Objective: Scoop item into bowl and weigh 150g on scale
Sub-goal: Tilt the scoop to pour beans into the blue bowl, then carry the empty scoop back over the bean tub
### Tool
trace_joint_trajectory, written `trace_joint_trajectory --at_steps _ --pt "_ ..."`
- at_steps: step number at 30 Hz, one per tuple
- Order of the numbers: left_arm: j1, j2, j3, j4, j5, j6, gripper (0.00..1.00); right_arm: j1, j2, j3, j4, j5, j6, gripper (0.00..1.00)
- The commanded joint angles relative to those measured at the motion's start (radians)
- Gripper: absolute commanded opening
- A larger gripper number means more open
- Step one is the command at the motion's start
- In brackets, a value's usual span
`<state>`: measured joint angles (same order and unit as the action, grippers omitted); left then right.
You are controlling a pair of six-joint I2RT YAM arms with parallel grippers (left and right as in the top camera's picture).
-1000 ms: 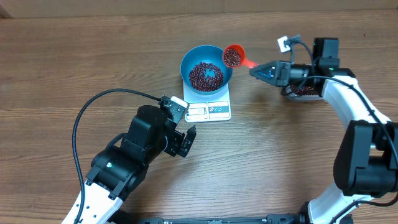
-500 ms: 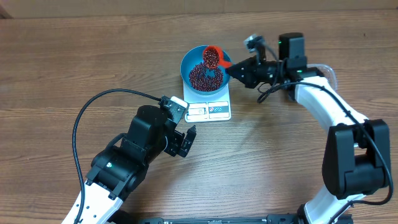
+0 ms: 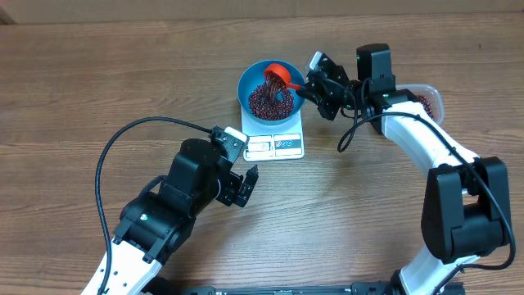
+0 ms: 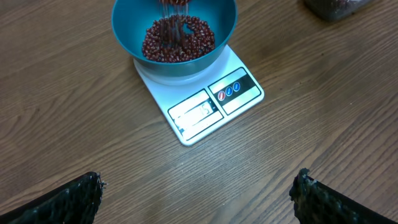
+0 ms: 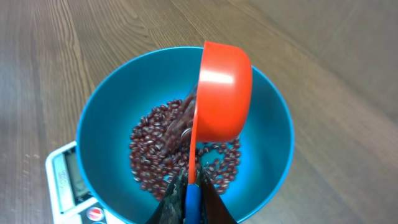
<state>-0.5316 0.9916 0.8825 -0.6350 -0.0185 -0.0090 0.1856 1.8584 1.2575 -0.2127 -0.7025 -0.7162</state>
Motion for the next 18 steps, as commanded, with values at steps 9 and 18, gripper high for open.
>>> trace_joint_trajectory --at_steps 9,18 --pt "-0.006 0.002 -0.006 0.003 0.011 -0.016 1.0 0.004 -0.095 0.021 0.047 0.044 -0.134 0.04" --pt "-0.006 0.002 -0.006 0.003 0.012 -0.016 1.0 0.004 -0.238 0.021 0.012 0.134 -0.219 0.04"
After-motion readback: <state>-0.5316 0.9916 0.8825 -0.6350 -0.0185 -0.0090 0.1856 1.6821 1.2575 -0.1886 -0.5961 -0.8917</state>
